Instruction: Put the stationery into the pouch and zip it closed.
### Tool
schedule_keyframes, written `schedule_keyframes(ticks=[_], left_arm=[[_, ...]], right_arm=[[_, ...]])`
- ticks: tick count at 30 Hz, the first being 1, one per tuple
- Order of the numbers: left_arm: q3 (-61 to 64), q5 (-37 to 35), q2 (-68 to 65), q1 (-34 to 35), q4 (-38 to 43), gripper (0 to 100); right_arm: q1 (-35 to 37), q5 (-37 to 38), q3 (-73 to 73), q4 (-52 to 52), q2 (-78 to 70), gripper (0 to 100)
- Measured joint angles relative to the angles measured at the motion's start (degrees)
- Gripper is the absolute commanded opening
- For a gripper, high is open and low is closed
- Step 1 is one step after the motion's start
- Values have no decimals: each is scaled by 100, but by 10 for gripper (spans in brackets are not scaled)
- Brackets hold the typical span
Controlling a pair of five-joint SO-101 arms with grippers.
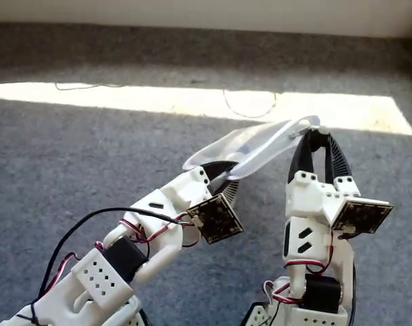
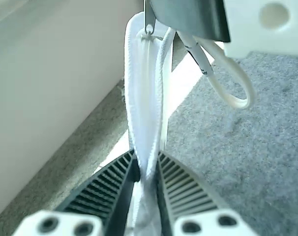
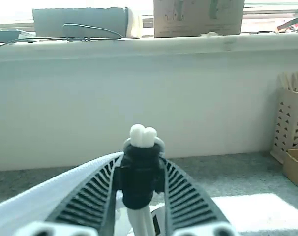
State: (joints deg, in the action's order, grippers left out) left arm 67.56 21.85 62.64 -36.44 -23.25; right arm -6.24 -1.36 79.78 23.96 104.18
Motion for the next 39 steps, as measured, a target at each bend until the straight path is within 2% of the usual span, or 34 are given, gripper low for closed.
schedule_keyframes(ticks=[6, 19, 35, 39], left_arm=[[9, -9, 202, 79, -88, 5], [18, -18, 905, 229, -527, 5], [18, -35, 914, 527, -527, 5], [9, -53, 914, 607, -527, 5]], right_arm=[[-308, 0, 220, -352, 9, 5], [-923, 0, 220, -369, 9, 5], [-941, 9, 220, -369, 9, 12], [-941, 9, 220, -369, 9, 95]])
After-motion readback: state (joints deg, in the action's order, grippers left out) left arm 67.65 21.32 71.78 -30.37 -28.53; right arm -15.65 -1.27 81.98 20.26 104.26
